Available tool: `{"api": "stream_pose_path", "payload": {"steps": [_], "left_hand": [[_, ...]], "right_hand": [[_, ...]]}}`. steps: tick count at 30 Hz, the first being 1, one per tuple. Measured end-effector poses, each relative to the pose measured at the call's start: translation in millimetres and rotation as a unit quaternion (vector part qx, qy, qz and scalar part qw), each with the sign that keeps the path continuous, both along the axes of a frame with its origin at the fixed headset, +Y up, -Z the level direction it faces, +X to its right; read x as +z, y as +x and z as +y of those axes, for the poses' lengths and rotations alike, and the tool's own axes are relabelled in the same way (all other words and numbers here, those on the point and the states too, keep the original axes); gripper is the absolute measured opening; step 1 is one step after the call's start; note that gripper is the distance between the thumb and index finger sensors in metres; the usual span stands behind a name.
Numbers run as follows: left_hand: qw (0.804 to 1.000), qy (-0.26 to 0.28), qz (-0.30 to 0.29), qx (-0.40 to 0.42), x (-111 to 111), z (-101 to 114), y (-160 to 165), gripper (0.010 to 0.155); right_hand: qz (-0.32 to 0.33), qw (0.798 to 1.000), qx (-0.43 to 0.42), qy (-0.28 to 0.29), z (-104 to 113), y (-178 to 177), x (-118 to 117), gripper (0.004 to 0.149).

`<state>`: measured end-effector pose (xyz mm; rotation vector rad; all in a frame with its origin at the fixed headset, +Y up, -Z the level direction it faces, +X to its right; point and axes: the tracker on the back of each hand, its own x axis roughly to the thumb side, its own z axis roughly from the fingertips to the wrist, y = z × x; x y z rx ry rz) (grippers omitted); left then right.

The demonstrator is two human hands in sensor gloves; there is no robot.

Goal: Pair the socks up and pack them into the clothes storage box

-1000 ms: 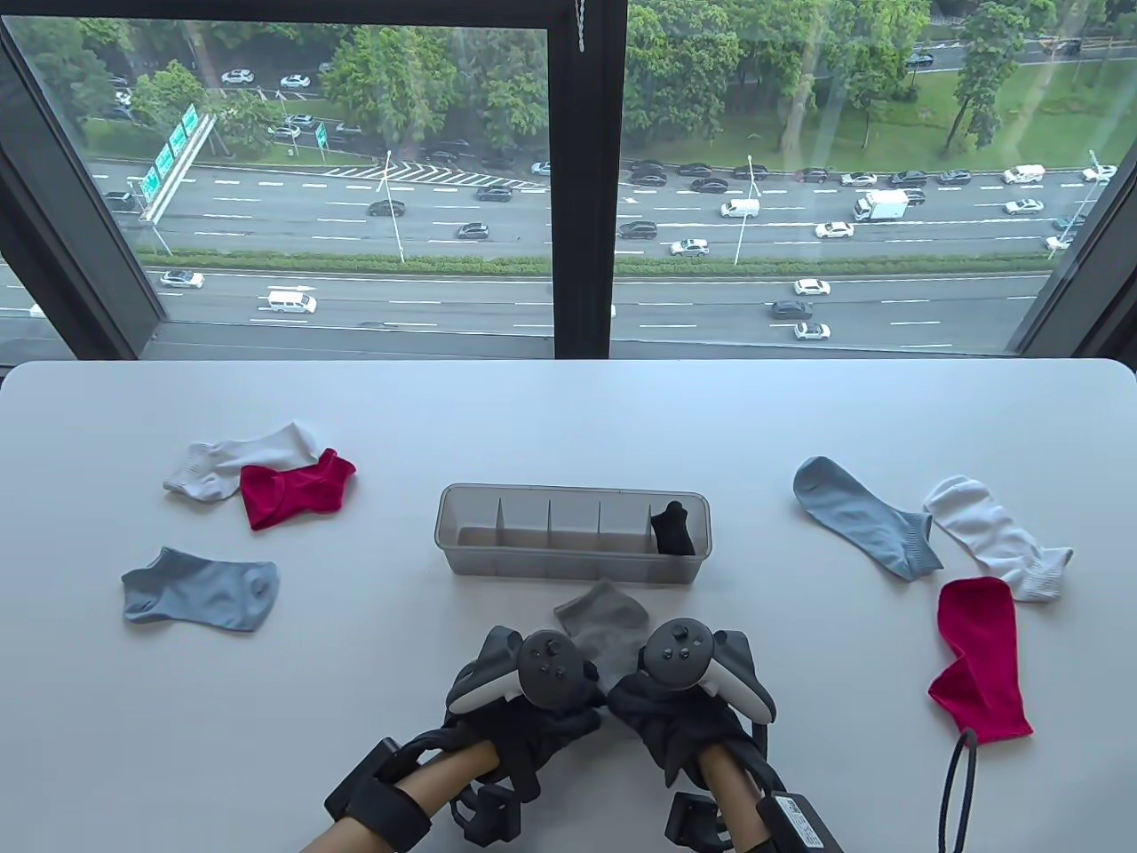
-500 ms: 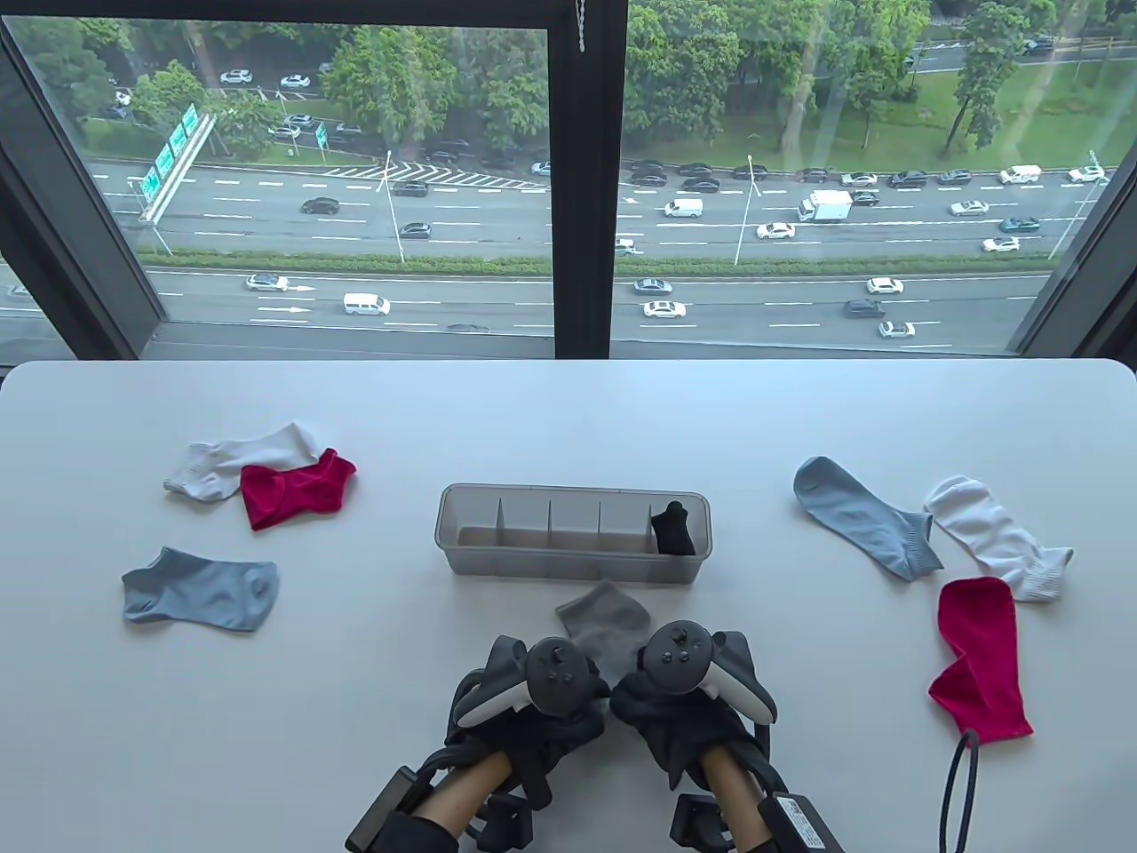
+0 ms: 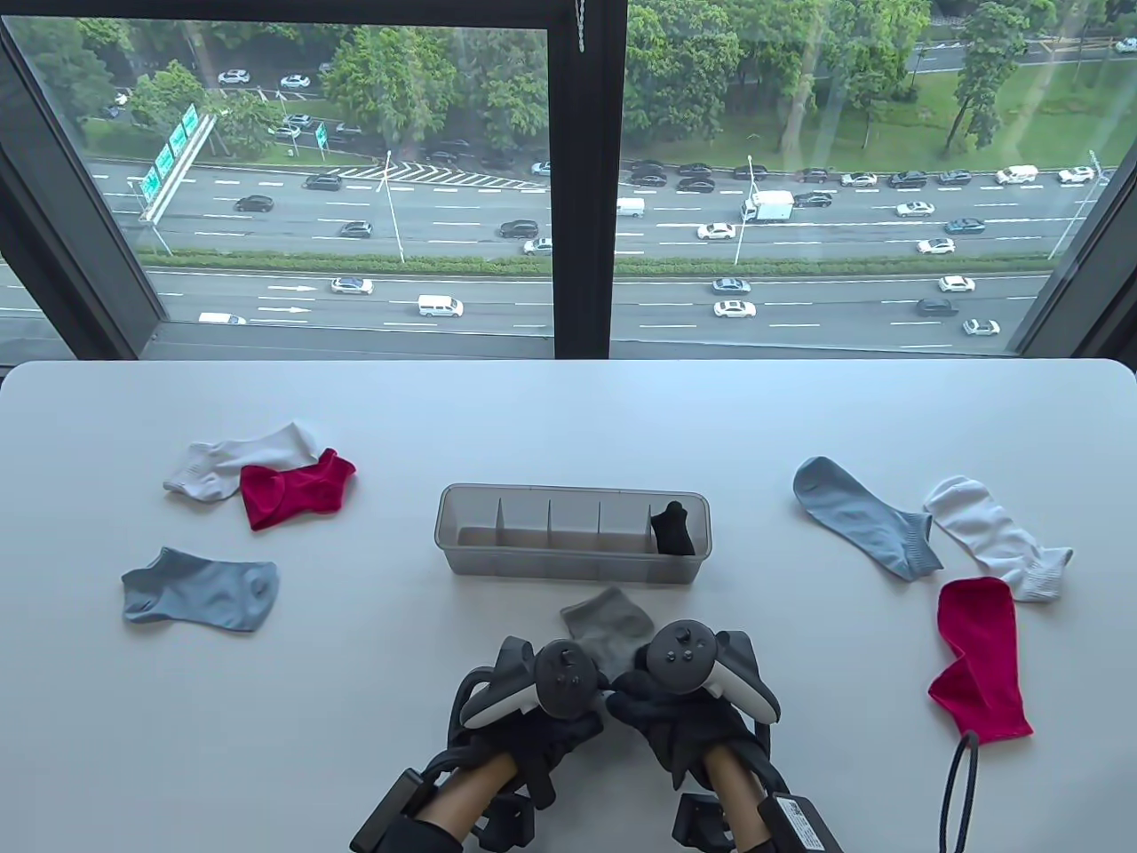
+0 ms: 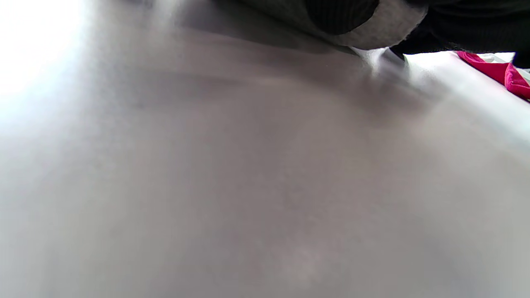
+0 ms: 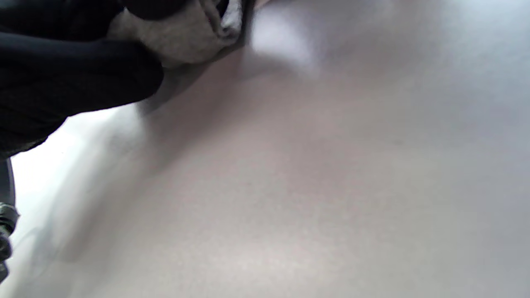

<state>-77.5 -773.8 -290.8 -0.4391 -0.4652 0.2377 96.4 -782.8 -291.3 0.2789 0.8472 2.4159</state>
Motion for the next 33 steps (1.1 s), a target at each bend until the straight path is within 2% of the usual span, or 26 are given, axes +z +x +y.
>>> {"api": "stream_pose_path", "payload": {"steps": [3, 5, 8, 10, 12, 16, 17, 19, 20, 23, 27, 30, 32, 33], "left_hand": [[0.999, -0.035, 0.001, 0.010, -3.3, 0.5, -0.9, 0.043], [0.999, -0.045, -0.003, 0.021, -4.0, -0.5, -1.7, 0.043], [0.998, -0.054, -0.005, 0.028, -2.6, -1.8, -0.6, 0.044], [0.999, -0.042, 0.000, 0.026, -1.5, -0.6, 0.9, 0.046], [0.999, -0.034, 0.006, 0.027, -0.6, 2.7, 1.3, 0.056], [0.999, 0.012, -0.006, 0.031, 0.5, 5.0, -0.5, 0.046], [1.000, 0.007, -0.006, 0.029, 0.6, 4.9, -0.8, 0.045], [0.999, -0.003, -0.004, 0.032, -0.6, 5.8, -0.7, 0.045], [0.999, -0.011, -0.004, 0.034, -1.1, 5.5, -0.4, 0.045], [0.999, -0.007, -0.006, 0.034, -1.4, 5.6, -1.3, 0.045], [0.998, -0.017, 0.005, 0.056, -5.4, 5.6, -5.4, 0.045], [0.997, -0.037, 0.010, 0.070, -4.9, 4.6, -6.2, 0.046], [0.997, -0.038, 0.010, 0.069, -5.0, 3.7, -8.2, 0.050], [0.997, -0.042, 0.009, 0.062, -4.8, 2.4, -8.1, 0.057]], "right_hand": [[-0.019, 1.000, -0.014, 0.000, 0.3, 0.6, 0.2, 0.047], [-0.013, 1.000, -0.024, 0.009, 0.0, 2.5, 1.1, 0.064], [-0.019, 0.999, -0.024, 0.011, -0.1, 3.2, 1.1, 0.048], [-0.015, 1.000, -0.023, 0.000, -0.5, 2.1, 0.0, 0.045], [-0.012, 1.000, -0.014, 0.001, -1.4, 1.6, 0.5, 0.044], [-0.019, 0.999, -0.035, -0.011, -3.2, 2.3, 1.1, 0.044], [-0.030, 0.999, -0.039, -0.008, -3.7, 1.7, 2.1, 0.045], [-0.029, 0.999, -0.039, 0.006, -3.5, 2.8, 3.5, 0.058], [-0.025, 0.999, -0.044, 0.001, -3.5, 3.7, 3.5, 0.059], [-0.030, 0.998, -0.056, -0.004, -2.5, 5.2, 3.1, 0.053], [-0.005, 0.998, -0.063, -0.008, -1.1, 9.2, 2.0, 0.058], [-0.027, 0.998, -0.051, 0.019, -1.0, 9.6, 2.9, 0.049], [-0.012, 0.999, -0.046, 0.003, -3.3, 8.4, 2.7, 0.047], [-0.017, 0.998, -0.052, 0.001, -3.1, 7.3, 3.0, 0.047]]}}
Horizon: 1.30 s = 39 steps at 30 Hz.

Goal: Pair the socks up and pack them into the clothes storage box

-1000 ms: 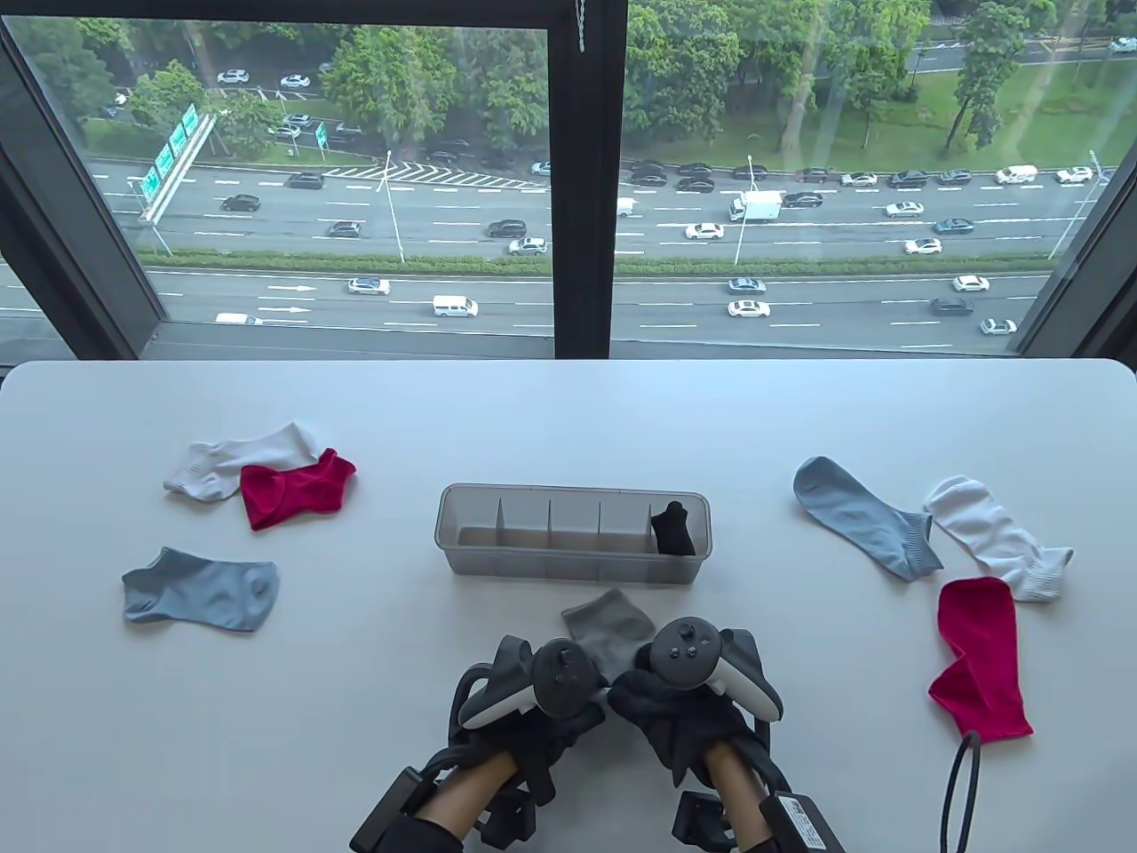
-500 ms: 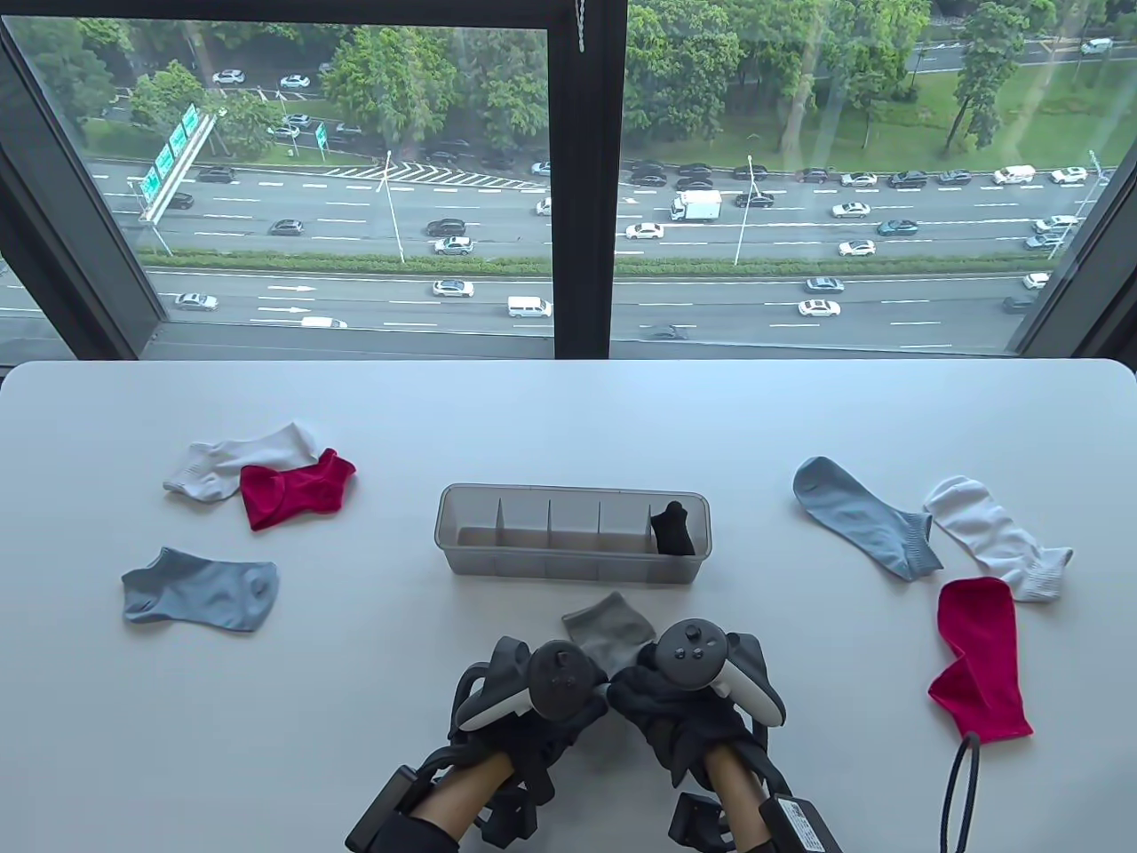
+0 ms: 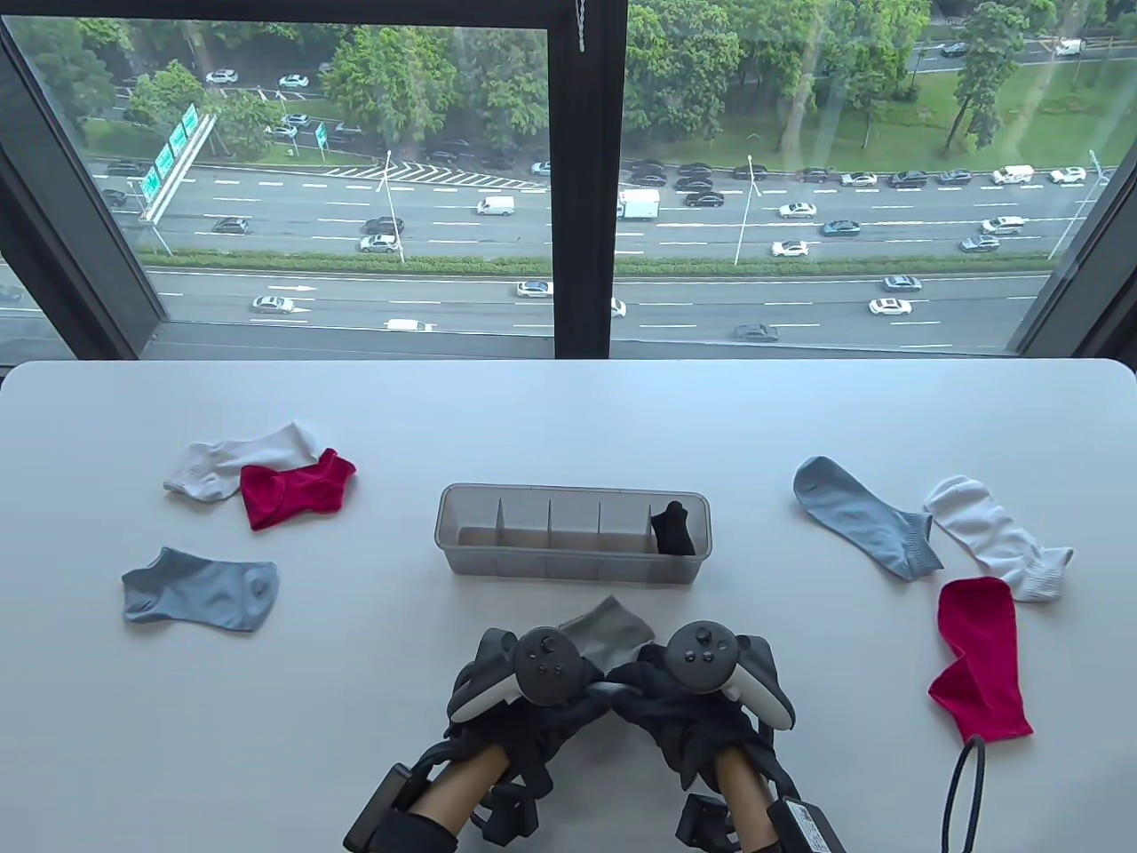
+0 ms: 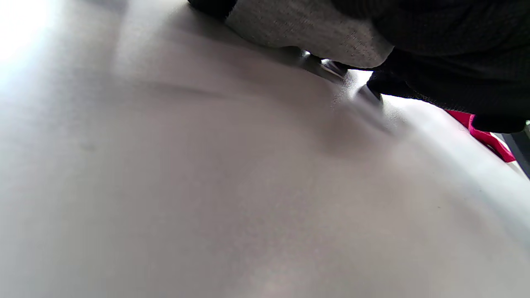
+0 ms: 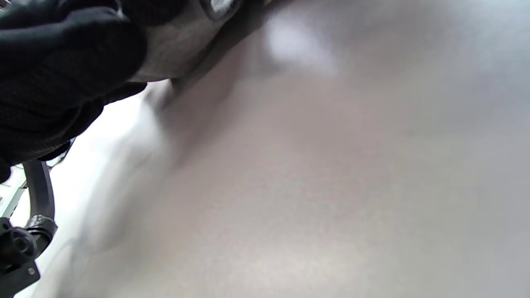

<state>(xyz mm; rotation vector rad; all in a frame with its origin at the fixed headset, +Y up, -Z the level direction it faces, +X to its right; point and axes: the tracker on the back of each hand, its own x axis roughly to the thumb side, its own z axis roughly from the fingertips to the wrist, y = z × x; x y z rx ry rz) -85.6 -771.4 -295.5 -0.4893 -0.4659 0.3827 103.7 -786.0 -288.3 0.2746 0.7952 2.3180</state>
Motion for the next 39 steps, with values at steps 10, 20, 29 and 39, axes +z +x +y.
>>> {"api": "stream_pose_path", "payload": {"steps": [10, 20, 29, 39], "left_hand": [[0.998, 0.040, -0.027, -0.049, 2.3, 1.7, 8.5, 0.044], [0.994, -0.091, -0.047, -0.028, -3.8, -7.3, 3.8, 0.047], [0.997, -0.002, -0.037, -0.071, 3.4, -1.6, 9.6, 0.056], [0.999, 0.016, -0.013, -0.036, 4.1, 6.7, -0.7, 0.066]], "right_hand": [[-0.015, 1.000, -0.001, 0.000, -1.0, -2.7, 0.1, 0.048], [0.016, 1.000, 0.022, 0.008, 1.1, -4.8, 1.8, 0.054], [-0.005, 1.000, -0.014, -0.002, 4.2, -12.2, 1.9, 0.049], [0.007, 0.999, -0.011, 0.042, 8.9, -15.8, 2.3, 0.048]]}}
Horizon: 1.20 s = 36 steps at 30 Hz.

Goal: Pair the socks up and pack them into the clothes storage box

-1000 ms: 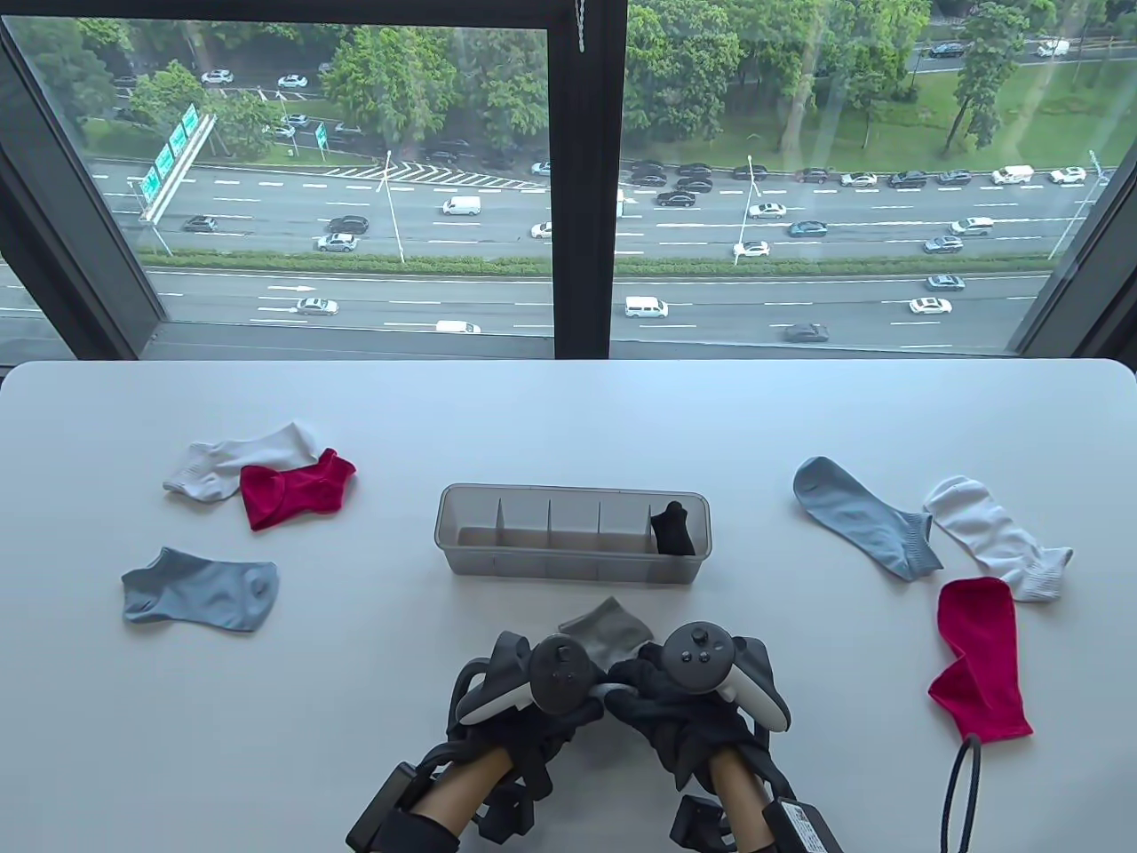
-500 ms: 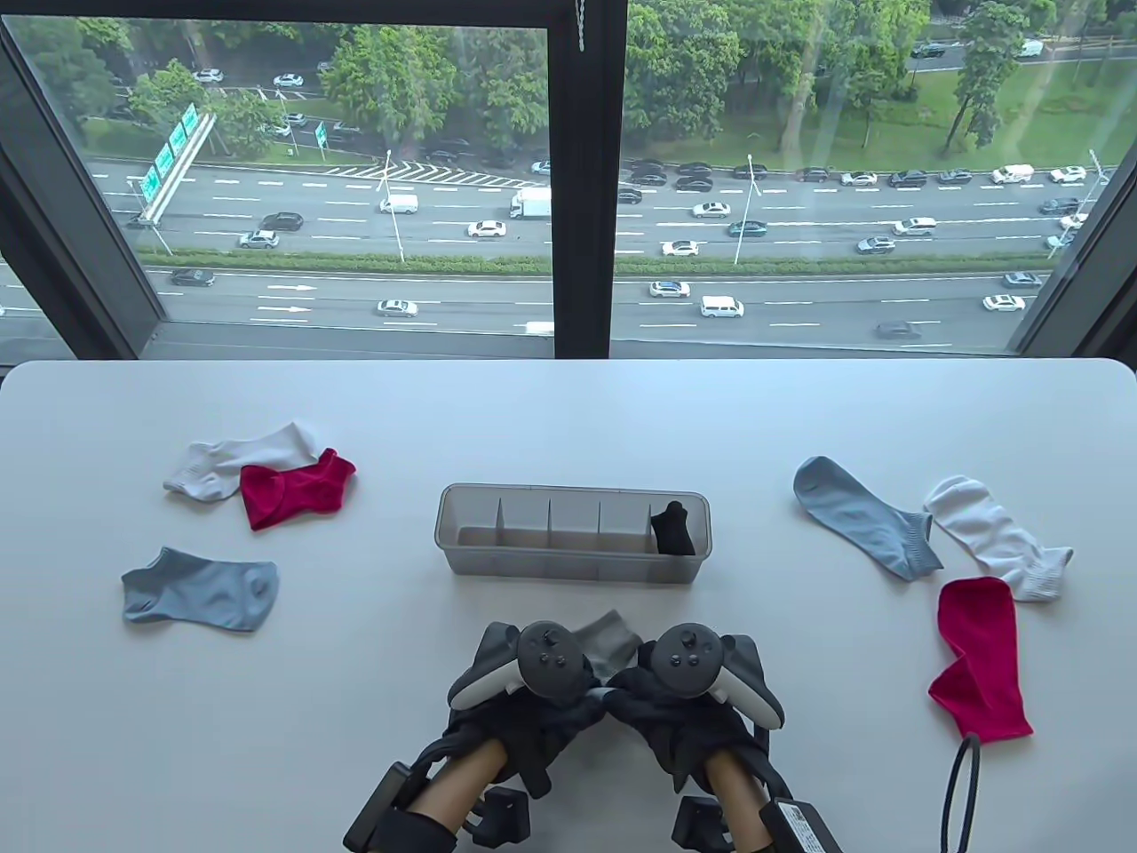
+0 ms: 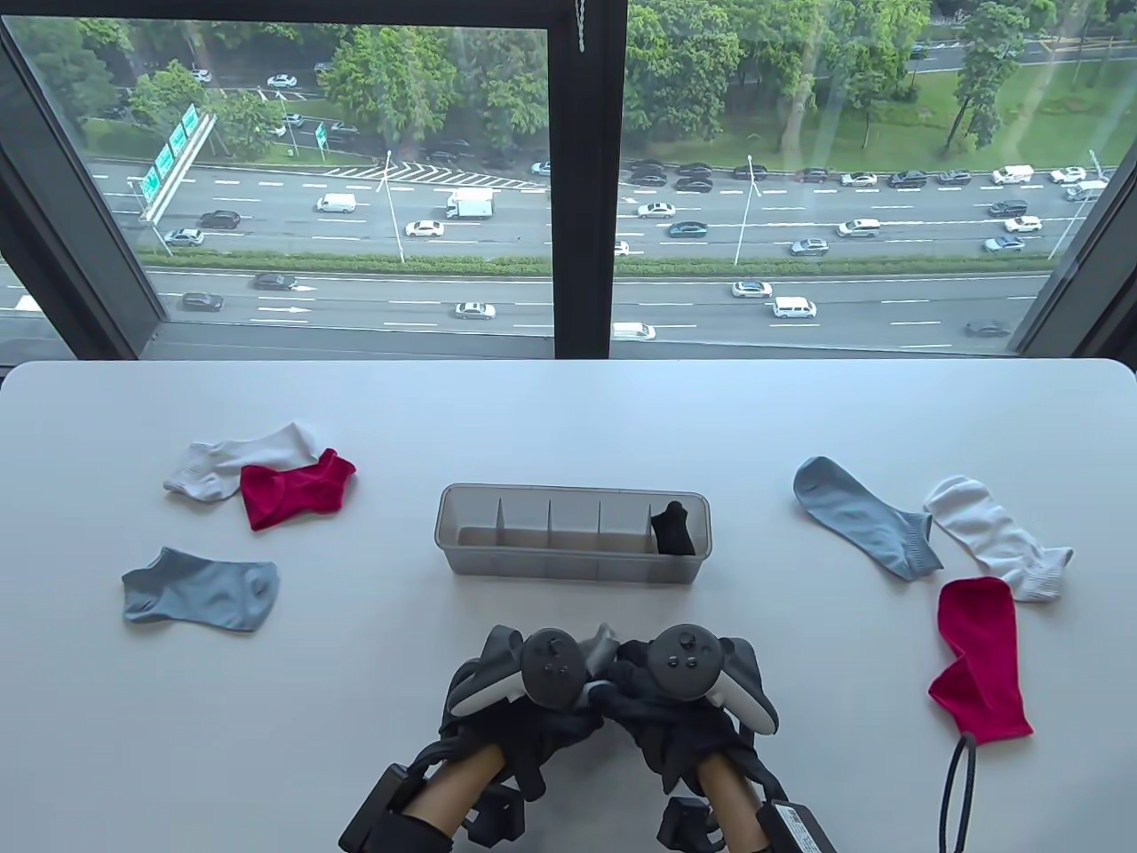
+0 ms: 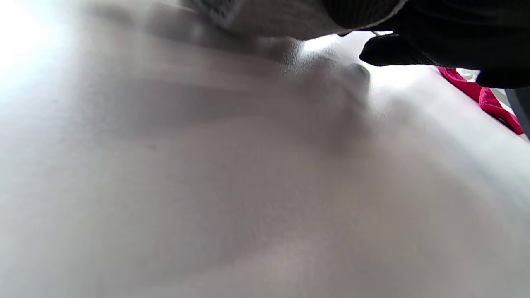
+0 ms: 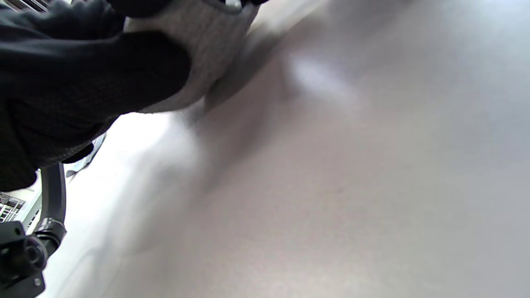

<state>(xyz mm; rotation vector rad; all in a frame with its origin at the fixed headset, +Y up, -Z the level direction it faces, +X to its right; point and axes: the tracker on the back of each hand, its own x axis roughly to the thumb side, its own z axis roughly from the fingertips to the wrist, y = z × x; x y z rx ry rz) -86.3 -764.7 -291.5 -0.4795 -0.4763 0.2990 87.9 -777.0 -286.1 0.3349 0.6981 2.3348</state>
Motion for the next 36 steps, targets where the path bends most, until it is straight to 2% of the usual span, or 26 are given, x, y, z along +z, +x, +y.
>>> {"api": "stream_pose_path", "payload": {"steps": [1, 3, 5, 7, 9, 12, 13, 14, 16, 17, 19, 20, 22, 23, 25, 26, 30, 31, 33, 34, 36], "left_hand": [[1.000, 0.027, -0.004, -0.004, 1.0, 3.4, -0.6, 0.068], [0.997, 0.071, -0.013, -0.008, 3.4, 9.2, 0.3, 0.054], [0.994, 0.105, -0.023, -0.019, 4.6, 13.4, 3.3, 0.051], [0.993, 0.102, -0.043, -0.033, 4.3, 14.1, 4.7, 0.052], [0.995, 0.077, -0.057, -0.037, 6.1, 11.1, 5.1, 0.052], [0.996, 0.079, -0.049, -0.020, 7.7, 11.7, 7.2, 0.054], [0.994, 0.088, -0.048, -0.037, 8.1, 13.3, 7.6, 0.059], [0.990, 0.114, -0.056, -0.054, 8.8, 17.0, 9.3, 0.057], [0.983, 0.167, -0.049, -0.061, 10.6, 22.7, 13.1, 0.046], [0.983, 0.158, -0.050, -0.076, 9.5, 23.1, 13.9, 0.044], [0.989, 0.111, -0.060, -0.076, 7.2, 20.2, 13.1, 0.043], [0.993, 0.085, -0.053, -0.060, 5.5, 18.4, 11.4, 0.043], [0.997, 0.055, -0.042, -0.031, 2.8, 18.4, 6.9, 0.044], [0.998, 0.041, -0.040, -0.022, 2.2, 17.8, 4.7, 0.046], [0.998, 0.056, -0.022, -0.009, 3.4, 18.5, 1.4, 0.064], [0.997, 0.074, -0.015, -0.003, 3.5, 20.3, 0.3, 0.067], [0.993, 0.114, -0.034, 0.009, 6.2, 30.0, 2.8, 0.054], [0.993, 0.108, -0.034, 0.007, 5.5, 31.1, 3.2, 0.053], [0.996, 0.073, -0.044, 0.015, 2.6, 31.2, 0.8, 0.053], [0.998, 0.044, -0.048, 0.020, 1.6, 29.5, -0.3, 0.053], [0.998, 0.007, -0.054, 0.019, 1.7, 26.2, -3.9, 0.053]], "right_hand": [[0.009, 1.000, 0.007, -0.001, -1.3, 1.7, -0.3, 0.048], [-0.004, 1.000, -0.013, -0.006, -1.5, 2.8, 0.0, 0.050], [-0.019, 1.000, -0.021, 0.000, 0.6, 2.0, 1.5, 0.055], [-0.004, 1.000, -0.006, 0.016, 3.0, 2.0, 1.7, 0.068], [-0.007, 1.000, -0.008, 0.026, 6.2, 3.0, 1.3, 0.056], [-0.009, 0.998, -0.005, 0.064, 11.9, 5.6, 2.7, 0.051], [-0.017, 0.997, -0.016, 0.070, 13.3, 6.5, 2.9, 0.050], [-0.032, 0.997, -0.041, 0.062, 13.8, 6.7, 3.4, 0.050], [-0.038, 0.997, -0.064, 0.031, 11.6, 7.1, 2.9, 0.051], [-0.038, 0.997, -0.065, 0.029, 11.2, 6.6, 3.2, 0.052], [-0.027, 0.997, -0.048, 0.049, 13.7, 5.9, 4.2, 0.071], [-0.004, 0.998, -0.043, 0.054, 16.3, 4.6, 4.2, 0.072], [0.013, 0.998, -0.025, 0.054, 18.8, 2.4, 4.6, 0.063], [0.000, 0.997, -0.026, 0.067, 20.4, 2.0, 4.2, 0.057], [-0.019, 0.997, -0.023, 0.075, 22.4, 1.8, 3.6, 0.052], [-0.017, 0.997, -0.018, 0.076, 22.2, 2.3, 3.3, 0.053], [-0.035, 0.996, -0.060, 0.065, 23.3, 6.5, 4.6, 0.055], [-0.037, 0.995, -0.066, 0.068, 24.7, 7.0, 4.9, 0.058], [-0.010, 0.994, -0.077, 0.080, 30.7, 8.2, 5.0, 0.075], [-0.012, 0.993, -0.081, 0.086, 34.0, 8.7, 5.3, 0.072], [-0.041, 0.990, -0.084, 0.110, 37.9, 8.4, 5.8, 0.055]]}}
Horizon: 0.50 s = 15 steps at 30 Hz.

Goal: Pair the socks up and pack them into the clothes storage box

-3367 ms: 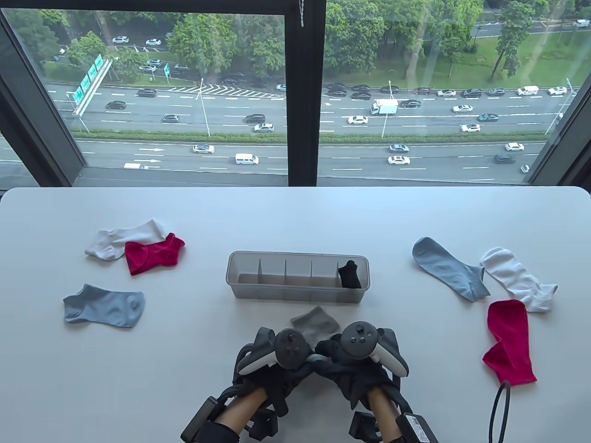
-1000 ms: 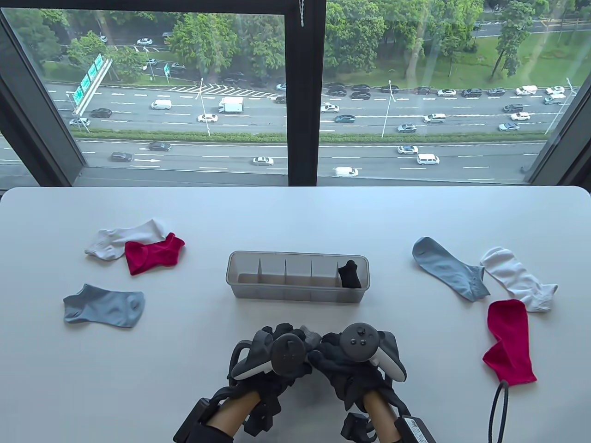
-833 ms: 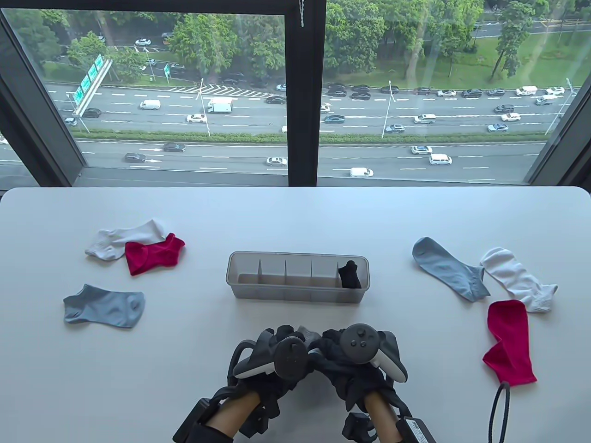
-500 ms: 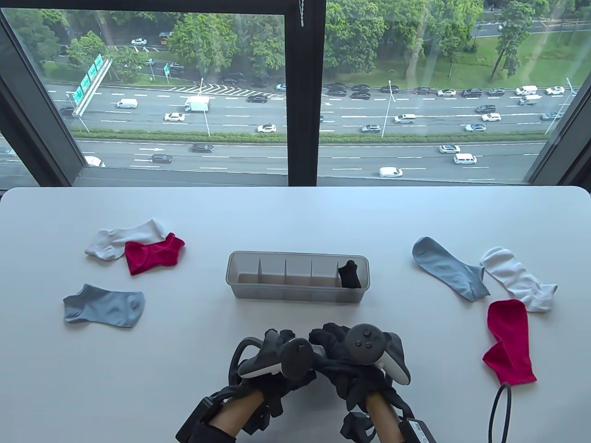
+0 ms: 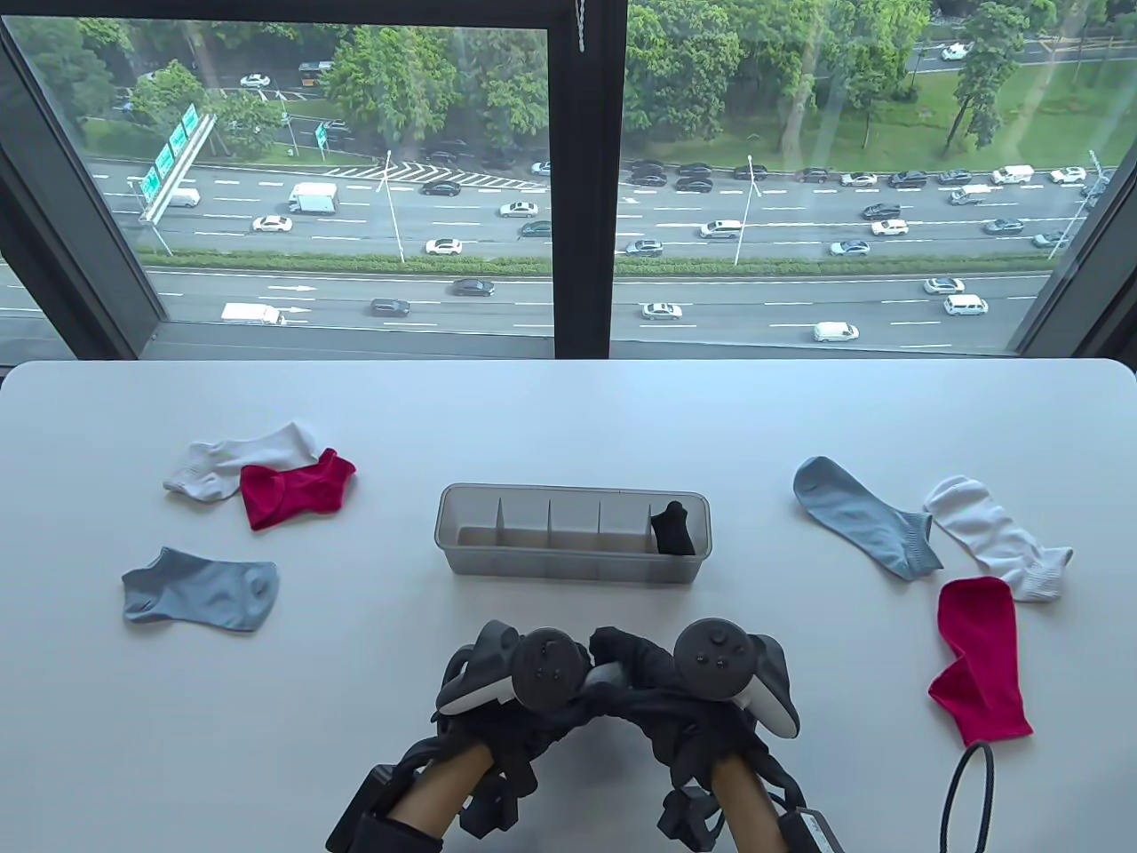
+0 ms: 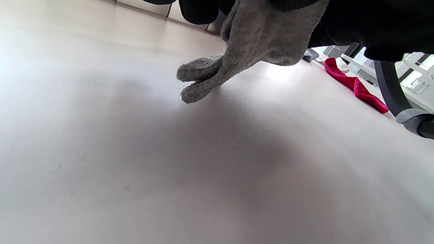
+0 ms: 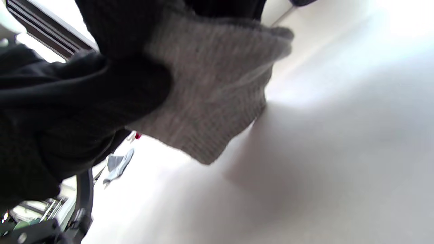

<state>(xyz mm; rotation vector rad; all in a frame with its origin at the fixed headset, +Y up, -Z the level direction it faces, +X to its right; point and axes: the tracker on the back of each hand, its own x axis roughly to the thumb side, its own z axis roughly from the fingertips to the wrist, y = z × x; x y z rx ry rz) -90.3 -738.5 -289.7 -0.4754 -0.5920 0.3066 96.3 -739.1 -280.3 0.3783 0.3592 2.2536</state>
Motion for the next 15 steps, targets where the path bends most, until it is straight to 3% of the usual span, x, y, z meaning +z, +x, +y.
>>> {"api": "stream_pose_path", "payload": {"steps": [3, 6, 9, 11, 13, 15], "left_hand": [[0.999, 0.038, 0.029, 0.006, 0.1, 1.6, -2.6, 0.054], [0.992, 0.109, 0.061, -0.022, 4.1, 7.3, -4.2, 0.074], [0.983, 0.178, 0.053, -0.002, 7.4, 11.9, -4.7, 0.061], [0.984, 0.168, 0.056, -0.004, 6.7, 13.2, -4.9, 0.052], [0.991, 0.125, 0.041, 0.010, 2.8, 11.7, -6.8, 0.051], [0.999, 0.030, 0.019, 0.016, 1.0, 5.7, -7.8, 0.052]], "right_hand": [[-0.010, 1.000, -0.005, 0.013, 1.5, -2.0, 1.0, 0.050], [-0.011, 1.000, -0.006, 0.008, 2.5, -4.9, 2.7, 0.050], [-0.021, 1.000, -0.012, 0.009, 2.3, -2.9, 2.8, 0.053], [0.004, 1.000, -0.027, 0.005, 2.2, -3.7, 4.7, 0.065], [0.013, 1.000, -0.009, 0.025, 4.2, -3.7, 6.1, 0.064], [-0.009, 0.998, 0.017, 0.055, 7.7, -5.0, 6.2, 0.055]]}}
